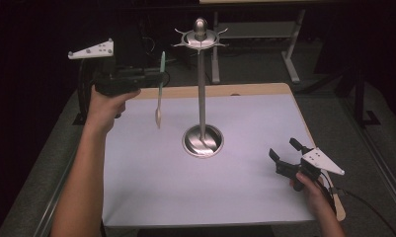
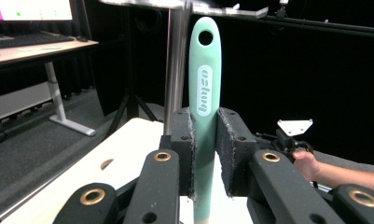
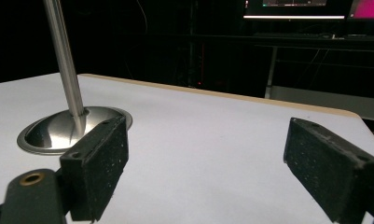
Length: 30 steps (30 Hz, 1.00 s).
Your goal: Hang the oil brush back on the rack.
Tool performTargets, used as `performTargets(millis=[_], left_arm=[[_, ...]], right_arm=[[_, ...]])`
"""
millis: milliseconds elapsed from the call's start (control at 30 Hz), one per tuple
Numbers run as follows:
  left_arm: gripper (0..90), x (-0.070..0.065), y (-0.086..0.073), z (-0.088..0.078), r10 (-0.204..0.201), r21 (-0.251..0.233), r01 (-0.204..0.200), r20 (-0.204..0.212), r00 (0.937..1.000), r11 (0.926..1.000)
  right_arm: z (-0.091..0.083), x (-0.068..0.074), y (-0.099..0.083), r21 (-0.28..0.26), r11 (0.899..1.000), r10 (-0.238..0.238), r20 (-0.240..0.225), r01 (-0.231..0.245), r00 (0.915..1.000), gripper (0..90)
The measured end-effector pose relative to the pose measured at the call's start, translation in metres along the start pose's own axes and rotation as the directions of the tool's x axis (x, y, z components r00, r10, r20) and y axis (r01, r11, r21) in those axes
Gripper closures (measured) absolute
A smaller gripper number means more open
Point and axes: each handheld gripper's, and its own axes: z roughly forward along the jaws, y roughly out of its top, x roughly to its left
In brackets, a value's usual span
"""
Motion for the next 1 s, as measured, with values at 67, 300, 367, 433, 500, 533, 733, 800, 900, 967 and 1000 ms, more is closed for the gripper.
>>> performTargets(millis=[67, 300, 367, 433, 500, 533, 733, 800, 900, 967, 1000], left_arm=[[77.4, 0.002, 0.004, 0.001, 0.004, -0.003, -0.004, 0.005, 1.0, 1.0], [77.4, 0.004, 0.012, 0.008, 0.008, -0.002, -0.008, 0.01, 0.9999, 1.0], [77.4, 0.004, 0.012, 0.01, 0.005, -0.002, -0.005, 0.011, 0.9999, 1.0], [77.4, 0.005, 0.012, 0.012, 0.006, 0.002, -0.006, 0.012, 0.9999, 1.0], [77.4, 0.006, 0.012, 0.013, 0.007, 0.003, -0.007, 0.01, 0.9999, 1.0], [77.4, 0.006, 0.012, 0.013, 0.004, 0.003, -0.004, 0.011, 0.9999, 1.0], [77.4, 0.008, 0.013, 0.015, 0.003, 0.007, -0.004, 0.013, 0.9999, 1.0], [77.4, 0.01, 0.014, 0.016, 0.001, 0.011, -0.002, 0.01, 0.9999, 0.9999], [77.4, 0.011, 0.014, 0.017, 0.002, 0.008, -0.002, 0.015, 0.9999, 1.0], [77.4, 0.011, 0.014, 0.018, 0.0, 0.009, 0.0, 0.015, 0.9999, 1.0], [77.4, 0.011, 0.015, 0.019, 0.002, 0.011, -0.002, 0.016, 0.9999, 0.9999]], right_arm=[[0.0, 0.0, 0.0, 0.001, 1.0, -0.001, -0.001, 0.001, 1.0, 13.3], [0.0, 0.0, 0.0, -0.001, 1.0, 0.0, 0.0, 0.0, 1.0, 13.3], [0.0, 0.0, 0.0, -0.001, 1.0, 0.0, 0.0, 0.0, 1.0, 13.3], [0.0, 0.0, 0.0, 0.0, 1.0, 0.001, -0.001, -0.001, 1.0, 13.3], [0.0, 0.0, 0.0, -0.001, 1.0, 0.001, -0.001, -0.001, 1.0, 13.3], [0.0, 0.0, 0.0, -0.001, 1.0, 0.0, -0.001, 0.0, 1.0, 13.4], [0.0, 0.0, 0.0, -0.002, 1.0, 0.0, -0.001, 0.0, 1.0, 13.3], [0.0, 0.0, 0.0, -0.001, 1.0, 0.0, -0.001, 0.0, 1.0, 13.3], [0.0, 0.0, 0.0, -0.002, 1.0, 0.001, -0.001, -0.001, 1.0, 13.3], [0.0, 0.0, 0.0, -0.002, 1.0, 0.0, -0.001, 0.0, 1.0, 13.4], [0.0, 0.0, 0.0, -0.002, 1.0, 0.0, -0.001, 0.0, 1.0, 13.3]])
